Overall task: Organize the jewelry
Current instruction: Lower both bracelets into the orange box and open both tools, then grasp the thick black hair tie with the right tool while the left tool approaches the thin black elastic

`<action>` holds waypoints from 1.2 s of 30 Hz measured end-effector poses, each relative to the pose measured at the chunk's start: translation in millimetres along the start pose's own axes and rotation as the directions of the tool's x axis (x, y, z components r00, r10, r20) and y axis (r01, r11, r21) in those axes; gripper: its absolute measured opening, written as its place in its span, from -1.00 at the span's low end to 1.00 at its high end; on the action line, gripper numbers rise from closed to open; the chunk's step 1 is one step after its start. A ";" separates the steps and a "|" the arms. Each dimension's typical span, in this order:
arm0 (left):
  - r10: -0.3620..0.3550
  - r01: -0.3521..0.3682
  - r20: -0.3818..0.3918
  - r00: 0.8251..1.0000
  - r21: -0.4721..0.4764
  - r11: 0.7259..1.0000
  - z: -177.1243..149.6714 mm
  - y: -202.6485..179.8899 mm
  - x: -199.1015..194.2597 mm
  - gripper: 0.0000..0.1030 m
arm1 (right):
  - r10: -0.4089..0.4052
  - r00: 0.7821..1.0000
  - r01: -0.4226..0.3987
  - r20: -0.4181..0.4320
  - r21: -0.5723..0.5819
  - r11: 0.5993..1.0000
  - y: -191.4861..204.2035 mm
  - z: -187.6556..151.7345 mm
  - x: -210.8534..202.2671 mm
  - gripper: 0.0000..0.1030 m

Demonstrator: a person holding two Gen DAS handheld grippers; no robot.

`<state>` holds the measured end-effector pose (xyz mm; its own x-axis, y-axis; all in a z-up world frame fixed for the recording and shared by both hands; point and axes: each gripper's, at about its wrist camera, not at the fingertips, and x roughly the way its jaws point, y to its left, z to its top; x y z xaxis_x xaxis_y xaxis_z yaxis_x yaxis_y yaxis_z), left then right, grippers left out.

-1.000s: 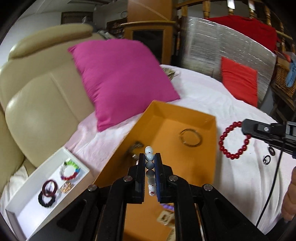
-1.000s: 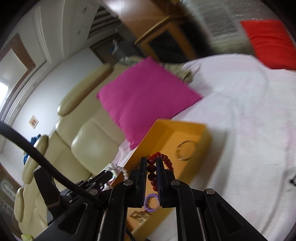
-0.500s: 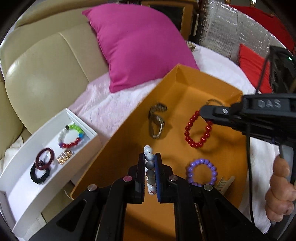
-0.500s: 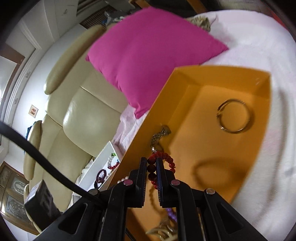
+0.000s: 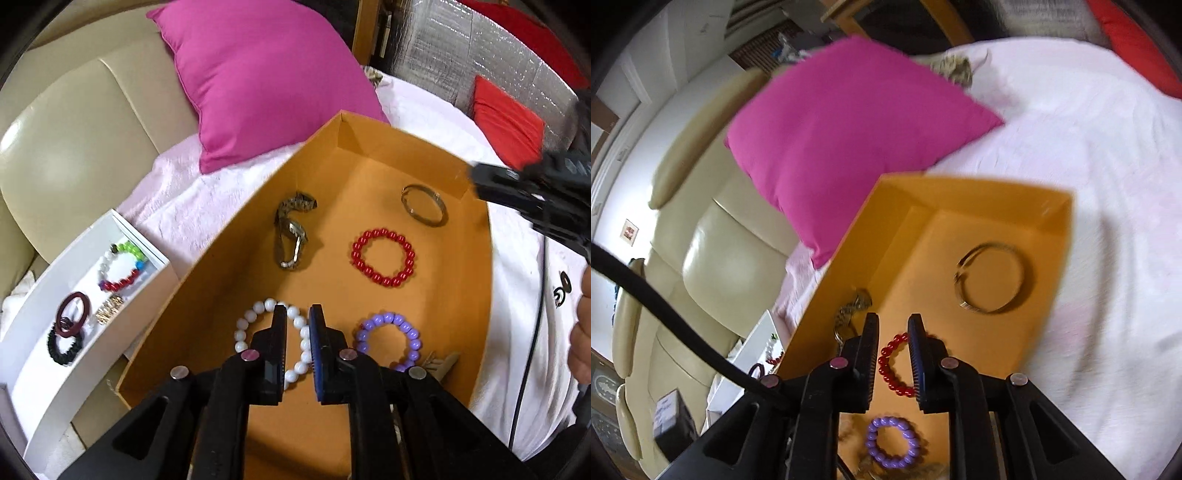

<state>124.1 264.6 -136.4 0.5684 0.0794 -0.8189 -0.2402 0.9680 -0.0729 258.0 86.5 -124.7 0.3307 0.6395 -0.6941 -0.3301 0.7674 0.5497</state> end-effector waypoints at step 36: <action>-0.413 0.394 -0.092 0.906 0.539 0.744 -25.4 -373.2 14.4 -0.48 | -0.161 0.954 0.008 0.252 0.516 0.856 -331.8 -75.8 -262.4 -0.60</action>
<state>202.0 -101.5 -135.5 0.5419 -0.3497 -0.7643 0.4696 0.8801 -0.0698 213.8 -339.5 -160.2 0.5915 0.4984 -0.6338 0.1767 0.6868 0.7050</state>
